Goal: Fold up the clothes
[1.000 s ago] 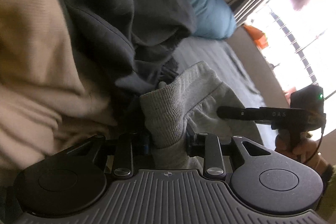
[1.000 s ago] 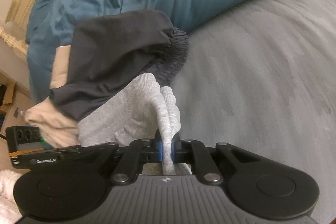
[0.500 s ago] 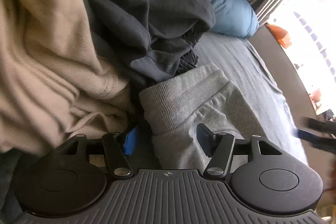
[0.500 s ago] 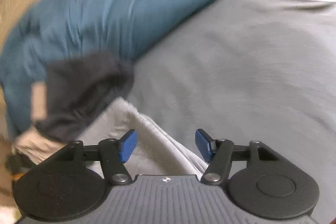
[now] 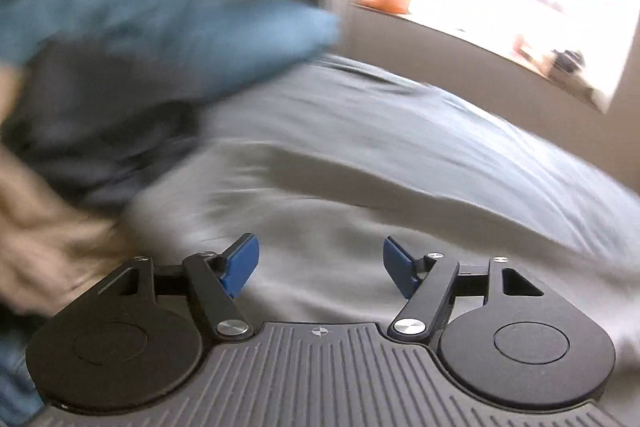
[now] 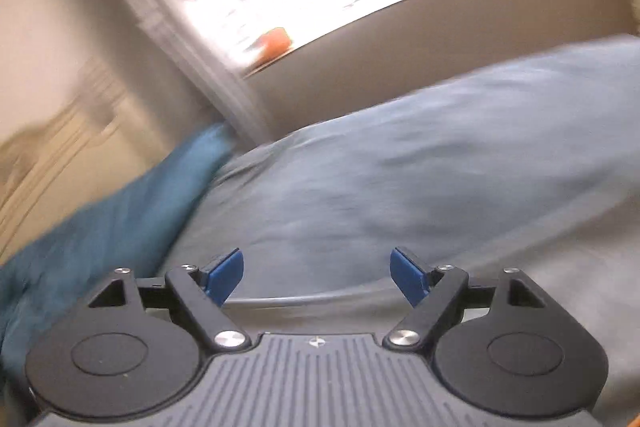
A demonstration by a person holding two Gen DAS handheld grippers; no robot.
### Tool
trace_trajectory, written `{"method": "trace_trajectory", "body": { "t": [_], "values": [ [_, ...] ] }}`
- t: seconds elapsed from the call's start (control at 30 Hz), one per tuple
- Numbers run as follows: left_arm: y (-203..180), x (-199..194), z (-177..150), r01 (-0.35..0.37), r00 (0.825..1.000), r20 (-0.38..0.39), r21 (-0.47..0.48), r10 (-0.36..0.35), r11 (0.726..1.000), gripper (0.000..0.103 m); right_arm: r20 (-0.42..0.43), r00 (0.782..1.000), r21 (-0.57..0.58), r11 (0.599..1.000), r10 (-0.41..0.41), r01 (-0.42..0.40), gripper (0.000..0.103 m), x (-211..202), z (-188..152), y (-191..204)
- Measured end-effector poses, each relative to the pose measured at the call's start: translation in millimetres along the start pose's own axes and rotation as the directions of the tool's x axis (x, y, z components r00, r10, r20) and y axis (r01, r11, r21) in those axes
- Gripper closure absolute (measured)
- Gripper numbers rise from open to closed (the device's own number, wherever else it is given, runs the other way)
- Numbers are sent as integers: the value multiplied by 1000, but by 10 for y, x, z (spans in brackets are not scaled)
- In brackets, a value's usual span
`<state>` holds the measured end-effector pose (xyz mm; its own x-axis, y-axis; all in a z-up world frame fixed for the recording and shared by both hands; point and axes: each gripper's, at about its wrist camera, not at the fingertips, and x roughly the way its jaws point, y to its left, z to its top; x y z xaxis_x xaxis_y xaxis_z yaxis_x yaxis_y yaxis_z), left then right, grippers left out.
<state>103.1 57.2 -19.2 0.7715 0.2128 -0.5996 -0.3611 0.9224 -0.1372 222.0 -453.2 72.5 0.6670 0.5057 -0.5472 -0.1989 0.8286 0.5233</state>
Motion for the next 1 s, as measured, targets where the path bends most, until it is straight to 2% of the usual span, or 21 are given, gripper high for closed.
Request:
{"method": "trace_trajectory", "body": {
  "t": [0.07,0.17,0.2,0.27,0.3,0.33,0.4,0.43,0.5,0.57,0.67,0.77,0.83,0.9,1.0],
  "values": [
    [-299,101,103,84,996,-28,86,-82,993,31,22,989,41,988,-147,146,22,-201,-138,-357],
    [-712,301,220,151,986,-94,175,-136,973,30,21,939,129,933,-342,337,29,-380,-322,-784],
    [-842,370,238,164,982,-121,199,-142,966,30,14,919,154,909,-393,387,32,-420,-379,-903],
    [-1058,465,253,188,974,-167,234,-151,954,30,-21,900,226,875,-436,429,36,-477,-495,-1136],
    [-1162,488,255,212,968,-190,252,-167,944,30,-35,904,267,868,-426,419,37,-502,-556,-1230],
    [-1282,483,246,241,960,-210,278,-186,930,30,-43,920,324,866,-389,381,37,-519,-635,-1315],
    [-1544,422,180,313,940,-247,351,-235,883,30,-63,952,427,854,-299,296,37,-483,-816,-1412],
    [-1683,394,116,352,928,-266,396,-260,848,30,-70,965,476,842,-252,255,37,-459,-907,-1454],
    [-1981,331,-70,417,905,-311,503,-291,757,30,-94,982,543,819,-162,187,37,-312,-1050,-1490],
    [-2201,241,-317,440,898,-311,594,-312,673,31,-123,989,591,794,-81,138,38,-91,-1200,-1463],
    [-2344,72,-624,462,882,-277,672,-382,579,33,-147,989,640,761,-13,105,41,234,-1340,-1408],
    [-2468,-87,-914,465,858,-245,743,-451,481,34,-121,993,674,734,2,81,53,423,-1399,-1414],
    [-2536,-125,-1079,439,856,-225,791,-465,426,34,-95,995,706,706,23,51,79,475,-1420,-1438],
    [-2580,-96,-1205,423,858,-227,821,-460,384,34,-62,997,717,697,47,12,93,478,-1407,-1420],
    [-2608,-12,-1307,417,860,-242,841,-448,346,35,-10,998,684,728,69,-43,97,480,-1307,-1313]
  ]
}}
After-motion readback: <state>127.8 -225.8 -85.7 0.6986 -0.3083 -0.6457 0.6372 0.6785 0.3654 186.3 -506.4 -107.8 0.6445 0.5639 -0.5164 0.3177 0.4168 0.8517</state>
